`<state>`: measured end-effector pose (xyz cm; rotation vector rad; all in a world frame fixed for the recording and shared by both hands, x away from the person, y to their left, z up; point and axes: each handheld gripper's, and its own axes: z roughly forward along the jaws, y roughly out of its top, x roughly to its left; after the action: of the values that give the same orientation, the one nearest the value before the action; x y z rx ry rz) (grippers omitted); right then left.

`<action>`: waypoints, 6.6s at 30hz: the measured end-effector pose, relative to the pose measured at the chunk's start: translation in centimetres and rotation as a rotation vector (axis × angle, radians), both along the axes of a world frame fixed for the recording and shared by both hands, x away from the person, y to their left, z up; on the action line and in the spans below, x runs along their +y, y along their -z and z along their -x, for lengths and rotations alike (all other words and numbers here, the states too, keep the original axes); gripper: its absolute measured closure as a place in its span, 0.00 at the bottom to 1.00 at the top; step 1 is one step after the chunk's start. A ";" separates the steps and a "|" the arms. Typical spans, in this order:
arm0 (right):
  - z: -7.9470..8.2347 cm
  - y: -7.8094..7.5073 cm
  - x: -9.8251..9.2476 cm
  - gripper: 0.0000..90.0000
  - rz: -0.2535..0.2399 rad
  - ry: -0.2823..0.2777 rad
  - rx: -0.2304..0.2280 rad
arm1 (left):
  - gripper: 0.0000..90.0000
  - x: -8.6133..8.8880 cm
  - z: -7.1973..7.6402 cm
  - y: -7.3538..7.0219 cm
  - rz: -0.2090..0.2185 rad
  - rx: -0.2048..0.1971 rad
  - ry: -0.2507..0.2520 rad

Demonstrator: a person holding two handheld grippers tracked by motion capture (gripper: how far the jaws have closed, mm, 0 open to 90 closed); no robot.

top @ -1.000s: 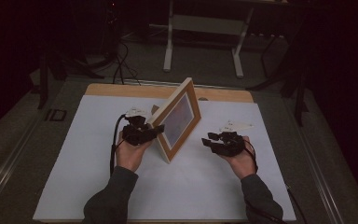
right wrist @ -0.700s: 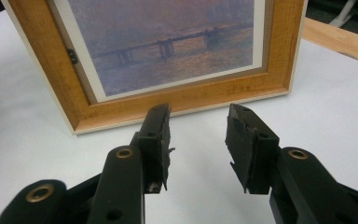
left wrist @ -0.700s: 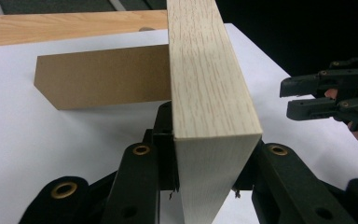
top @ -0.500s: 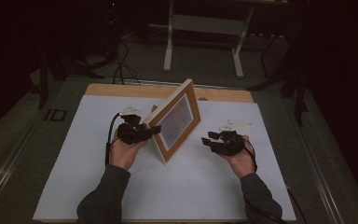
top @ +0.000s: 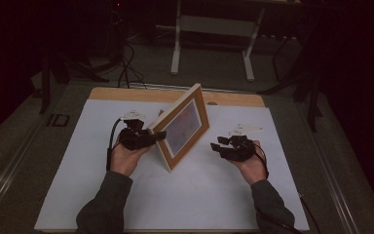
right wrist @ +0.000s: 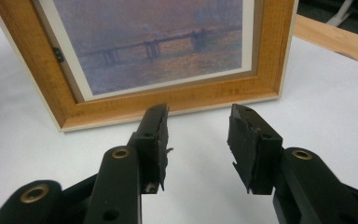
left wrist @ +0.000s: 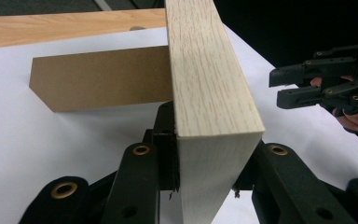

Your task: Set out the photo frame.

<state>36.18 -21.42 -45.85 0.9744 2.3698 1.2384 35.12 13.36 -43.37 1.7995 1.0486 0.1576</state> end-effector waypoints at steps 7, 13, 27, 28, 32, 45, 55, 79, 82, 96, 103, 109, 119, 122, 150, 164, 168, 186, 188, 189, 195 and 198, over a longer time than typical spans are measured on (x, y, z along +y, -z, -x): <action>-0.2 -0.5 0.4 0.63 0.005 -0.008 -0.010 | 0.79 0.8 -0.2 0.1 0.014 0.003 0.025; -0.2 -0.6 0.4 0.63 0.004 -0.007 -0.010 | 0.79 1.3 -0.4 0.2 0.026 0.011 0.044; -0.5 -0.8 0.3 0.63 0.012 -0.003 -0.015 | 0.79 2.2 -0.8 0.2 0.027 0.019 0.111; -0.5 -0.8 0.3 0.63 0.012 -0.003 -0.015 | 0.79 2.2 -0.8 0.2 0.027 0.019 0.111; -0.6 -0.8 0.5 0.63 0.017 -0.004 -0.016 | 0.79 2.3 -0.8 0.2 0.026 0.020 0.121; -1.2 -1.1 0.9 0.61 0.018 0.007 -0.030 | 0.79 2.7 -0.9 0.3 0.034 0.023 0.150; -1.7 -1.6 1.0 0.59 0.016 0.022 -0.035 | 0.79 2.9 -1.0 0.3 0.040 0.026 0.171; -3.5 -2.7 1.3 0.53 -0.002 0.039 -0.027 | 0.78 2.9 -1.1 0.3 0.042 0.019 0.220; -3.7 -2.8 1.3 0.53 -0.012 0.044 -0.024 | 0.78 2.9 -1.1 0.3 0.044 0.020 0.226; -4.5 -3.5 1.1 0.50 -0.011 0.060 -0.026 | 0.78 2.8 -1.1 0.4 0.057 0.021 0.272; -4.9 -4.0 1.4 0.43 -0.006 0.039 -0.034 | 0.78 2.6 -0.9 0.4 0.058 0.018 0.299; -5.4 -4.4 1.5 0.39 0.005 0.033 -0.025 | 0.78 2.5 -0.9 0.4 0.056 0.015 0.310; -6.4 -4.8 1.8 0.33 0.006 0.011 -0.025 | 0.78 2.6 -1.2 0.4 0.061 0.016 0.325; -6.5 -4.9 1.8 0.33 0.001 0.009 -0.027 | 0.78 2.6 -1.3 0.4 0.061 0.019 0.329; -7.9 -3.9 2.6 0.21 -0.014 -0.044 0.011 | 0.77 2.9 -2.4 0.7 0.077 0.017 0.442; -8.7 -2.9 2.7 0.16 -0.059 -0.084 0.038 | 0.77 2.8 -2.9 1.0 0.101 0.009 0.468; -8.6 -3.1 2.4 0.19 -0.061 -0.083 0.038 | 0.77 2.7 -2.8 0.9 0.092 0.006 0.473; -7.9 -3.0 0.9 0.31 -0.096 -0.052 0.052 | 0.79 2.2 -3.1 0.7 0.058 0.004 0.438; -7.9 -3.0 0.7 0.32 -0.100 -0.053 0.055 | 0.79 2.1 -3.1 0.7 0.055 0.004 0.429; -7.8 -3.0 0.5 0.34 -0.106 -0.050 0.059 | 0.79 2.1 -3.1 0.7 0.054 0.003 0.424; -7.6 -3.0 0.3 0.38 -0.105 -0.049 0.064 | 0.83 2.1 -3.4 0.8 0.050 0.005 0.398; -7.6 -3.0 0.1 0.40 -0.112 -0.048 0.066 | 0.83 2.0 -3.4 0.7 0.041 0.003 0.393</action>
<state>43.79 -21.30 -42.88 1.0118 2.4094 1.3904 38.49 15.41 -44.09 1.9298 0.6768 -0.1055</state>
